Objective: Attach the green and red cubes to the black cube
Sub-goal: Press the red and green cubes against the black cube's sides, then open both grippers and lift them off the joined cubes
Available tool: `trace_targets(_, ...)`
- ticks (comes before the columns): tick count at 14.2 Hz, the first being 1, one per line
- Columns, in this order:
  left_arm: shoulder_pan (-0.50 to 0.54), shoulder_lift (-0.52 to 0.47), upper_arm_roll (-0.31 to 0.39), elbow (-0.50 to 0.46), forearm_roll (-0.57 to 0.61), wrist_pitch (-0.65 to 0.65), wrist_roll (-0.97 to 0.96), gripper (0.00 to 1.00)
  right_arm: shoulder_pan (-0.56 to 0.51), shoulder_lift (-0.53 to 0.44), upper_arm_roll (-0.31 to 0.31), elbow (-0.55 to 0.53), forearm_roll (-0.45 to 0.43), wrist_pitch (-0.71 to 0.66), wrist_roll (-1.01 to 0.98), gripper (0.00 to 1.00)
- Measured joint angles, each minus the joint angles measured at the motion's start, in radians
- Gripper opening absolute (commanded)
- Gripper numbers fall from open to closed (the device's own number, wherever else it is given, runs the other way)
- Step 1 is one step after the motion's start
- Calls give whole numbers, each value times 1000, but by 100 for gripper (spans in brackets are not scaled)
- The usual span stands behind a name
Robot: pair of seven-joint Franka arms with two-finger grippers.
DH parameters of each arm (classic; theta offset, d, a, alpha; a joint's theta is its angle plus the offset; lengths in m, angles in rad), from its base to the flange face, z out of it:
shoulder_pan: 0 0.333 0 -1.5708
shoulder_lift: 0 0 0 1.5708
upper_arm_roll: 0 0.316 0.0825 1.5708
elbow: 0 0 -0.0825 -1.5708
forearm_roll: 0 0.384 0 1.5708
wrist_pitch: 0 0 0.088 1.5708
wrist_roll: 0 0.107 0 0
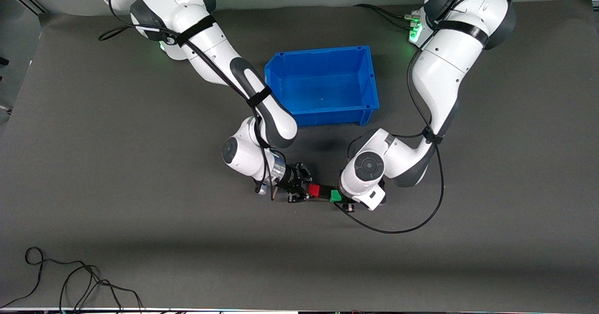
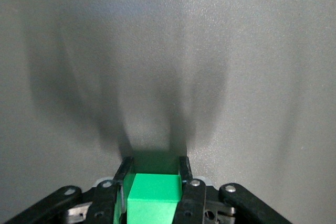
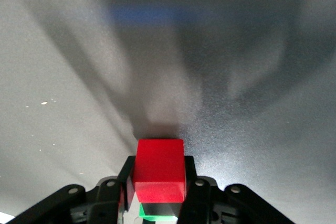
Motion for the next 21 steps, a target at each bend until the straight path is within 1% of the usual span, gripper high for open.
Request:
trace_targets(2, 0, 0, 0, 2, 0, 0, 0, 47, 0, 0, 0, 2, 0, 0, 0, 30)
trace_targets(3, -1, 0, 0, 3, 0, 0, 0, 53, 1, 0, 0, 5, 0, 0, 0, 58)
trace_targets(4, -2, 0, 0, 4, 0, 0, 0, 71, 2, 0, 0, 7, 0, 0, 0, 76)
trace_targets(5, -3, 0, 0, 5, 0, 0, 0, 100, 2, 0, 0, 7, 0, 0, 0, 89)
trace_targets(6, -4, 0, 0, 7, 0, 0, 0, 100, 2, 0, 0, 8, 0, 0, 0, 100)
trace_targets(11, -3, -1, 1, 26, 0, -12, 0, 100, 3, -1, -2, 23, 0, 0, 0, 100)
trace_targets(14, 23, -32, 4, 58, 2, -94, 2, 100, 2, -12, -23, 32, -5, -14, 0, 100)
trace_targets(16, 60, -90, 4, 71, 4, -168, 44, 100, 2, -35, -71, 33, -42, -98, 0, 100)
trace_targets(18, 104, -159, 3, 73, 4, -266, 140, 100, 0, -71, -150, 34, -84, -226, 0, 100)
trace_targets(20, 140, -234, 3, 45, 5, -366, 331, 100, -3, -115, -239, 34, -145, -360, 0, 100)
trace_targets(21, 159, -277, 3, 7, 5, -393, 438, 100, -5, -137, -276, 34, -180, -415, -1, 100)
